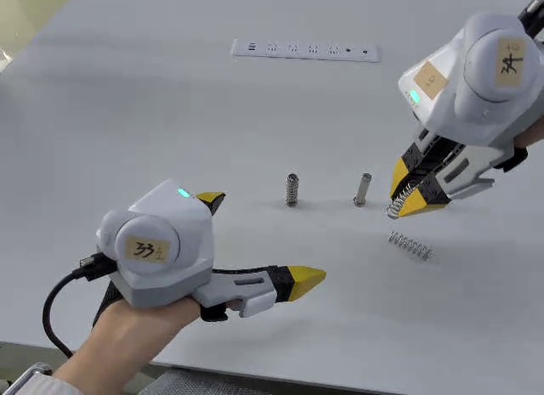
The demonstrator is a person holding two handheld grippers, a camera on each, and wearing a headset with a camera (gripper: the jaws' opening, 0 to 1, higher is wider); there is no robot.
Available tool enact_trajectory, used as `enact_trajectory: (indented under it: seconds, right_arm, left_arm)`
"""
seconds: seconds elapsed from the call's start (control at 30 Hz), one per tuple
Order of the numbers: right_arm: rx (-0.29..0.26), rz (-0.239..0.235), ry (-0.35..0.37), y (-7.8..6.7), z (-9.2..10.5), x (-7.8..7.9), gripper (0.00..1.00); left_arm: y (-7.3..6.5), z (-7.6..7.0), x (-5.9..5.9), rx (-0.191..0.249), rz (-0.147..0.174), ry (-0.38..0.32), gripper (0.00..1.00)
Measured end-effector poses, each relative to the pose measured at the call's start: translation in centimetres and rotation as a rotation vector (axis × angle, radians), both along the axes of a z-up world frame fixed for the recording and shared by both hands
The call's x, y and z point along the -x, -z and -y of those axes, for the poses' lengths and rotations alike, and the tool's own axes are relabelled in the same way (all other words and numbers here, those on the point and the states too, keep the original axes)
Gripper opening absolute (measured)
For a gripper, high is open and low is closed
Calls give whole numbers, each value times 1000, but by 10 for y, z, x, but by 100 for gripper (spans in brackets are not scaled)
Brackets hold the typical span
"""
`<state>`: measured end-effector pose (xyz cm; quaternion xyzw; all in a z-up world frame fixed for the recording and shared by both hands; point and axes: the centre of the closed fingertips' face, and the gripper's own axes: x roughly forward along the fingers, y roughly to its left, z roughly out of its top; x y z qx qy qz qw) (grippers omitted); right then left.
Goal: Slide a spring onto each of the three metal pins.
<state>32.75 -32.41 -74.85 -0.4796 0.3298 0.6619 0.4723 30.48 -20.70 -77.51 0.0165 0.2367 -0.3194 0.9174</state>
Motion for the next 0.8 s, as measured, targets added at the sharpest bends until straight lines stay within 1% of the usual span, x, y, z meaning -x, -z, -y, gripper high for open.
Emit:
enact_trajectory:
  seconds: [0.17, 0.27, 0.4, 0.53, 0.63, 0.8]
  right_arm:
    - [12, 20, -8, -3, -4, -19, 7]
    - [32, 34, -19, -2, -3, -26, 7]
    - [55, 45, -38, 0, -4, -34, 7]
    - [66, 48, -52, 1, -7, -39, 7]
    - [82, 61, -71, 4, -9, -44, 7]
    - [94, 73, -71, 10, -12, -54, 7]
  left_arm:
    - [-2, 1, -1, -4, 3, 6, 99]
    - [-2, 1, -1, -6, 3, 10, 99]
    - [1, 2, 0, -12, -4, 19, 99]
    - [3, 3, 0, -20, -12, 28, 99]
    - [5, 1, 1, -28, -17, 30, 99]
    - [7, 1, 1, -28, -22, 35, 99]
